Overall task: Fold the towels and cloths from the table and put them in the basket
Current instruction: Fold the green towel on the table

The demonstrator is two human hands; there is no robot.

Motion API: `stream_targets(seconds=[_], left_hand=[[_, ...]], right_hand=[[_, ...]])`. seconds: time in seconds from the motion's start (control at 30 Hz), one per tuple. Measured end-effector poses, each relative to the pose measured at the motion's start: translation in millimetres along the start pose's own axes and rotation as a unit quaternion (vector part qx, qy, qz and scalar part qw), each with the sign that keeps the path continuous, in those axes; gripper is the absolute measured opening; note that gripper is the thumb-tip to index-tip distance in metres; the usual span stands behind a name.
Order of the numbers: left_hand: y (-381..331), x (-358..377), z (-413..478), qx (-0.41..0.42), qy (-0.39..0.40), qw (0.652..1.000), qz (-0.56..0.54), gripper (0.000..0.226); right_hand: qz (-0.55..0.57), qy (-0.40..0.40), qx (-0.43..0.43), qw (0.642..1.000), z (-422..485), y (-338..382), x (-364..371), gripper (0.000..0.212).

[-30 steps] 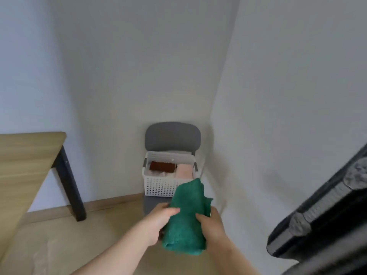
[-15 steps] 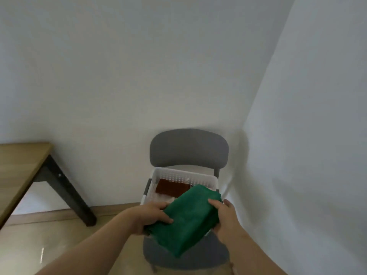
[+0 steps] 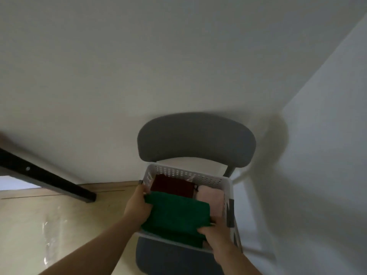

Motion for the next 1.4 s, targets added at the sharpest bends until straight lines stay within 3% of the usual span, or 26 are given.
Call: stream_targets(seconds=[0.13, 0.3, 0.5, 0.57, 0.67, 0.8, 0.87, 0.97, 1.07, 1.2, 1.4], left_hand=[[17.0, 17.8, 23.3, 0.028, 0.027, 0.982, 0.185, 0.018], [37.6, 36.7, 30.8, 0.015, 0.077, 0.956, 0.283, 0.027], [39.3, 44.7, 34.8, 0.030, 0.076, 0.955, 0.287, 0.029], [38.5, 44.1, 33.6, 0.074, 0.066, 0.946, 0.308, 0.029], [31.8, 39.8, 30.6, 0.089, 0.081, 0.936, 0.330, 0.034], [13.9, 34.3, 19.6, 0.125, 0.074, 0.909, 0.391, 0.041], [3.1, 29.4, 13.2, 0.140, 0.072, 0.917, 0.366, 0.037], [-14.3, 20.1, -0.3, 0.129, 0.089, 0.962, 0.222, 0.031], [-31.6, 9.4, -28.9, 0.128, 0.075, 0.983, 0.109, 0.015], [-33.0, 2.3, -86.7, 0.134, 0.055, 0.989, -0.014, 0.008], [20.0, 3.6, -214.8, 0.138, 0.025, 0.984, -0.113, 0.007]], right_hand=[[-0.134, -0.020, 0.028, 0.990, 31.2, -9.6, 13.3, 0.019], [-0.264, -0.039, 0.039, 0.963, 50.4, -7.8, 28.2, 0.030], [-0.327, -0.036, 0.018, 0.944, 54.7, -7.4, 32.9, 0.022], [-0.325, -0.059, -0.004, 0.944, 51.8, -12.5, 32.7, 0.023], [-0.352, -0.087, -0.029, 0.932, 40.5, -11.8, 30.5, 0.005], [-0.361, -0.158, -0.054, 0.917, 17.7, -10.2, 23.1, 0.010], [-0.342, -0.176, -0.085, 0.919, 1.7, -7.9, 18.0, 0.018], [-0.254, -0.158, -0.117, 0.947, -32.1, -3.8, 13.8, 0.010], [-0.193, -0.148, -0.151, 0.958, -68.8, -1.6, 9.8, 0.007], [-0.078, -0.124, -0.186, 0.972, -121.5, -21.7, 8.8, 0.003], [-0.050, -0.087, -0.253, 0.962, -188.3, -116.6, 15.8, 0.007]])
Point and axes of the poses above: each hand's wrist, its own z-axis towards the middle knuckle, its own x-axis out of the palm, y = z × x, the point moved 2 cm from there along z, towards the middle knuckle, and after that the axes turned 9 degrees about x, right-handed, at the moved point
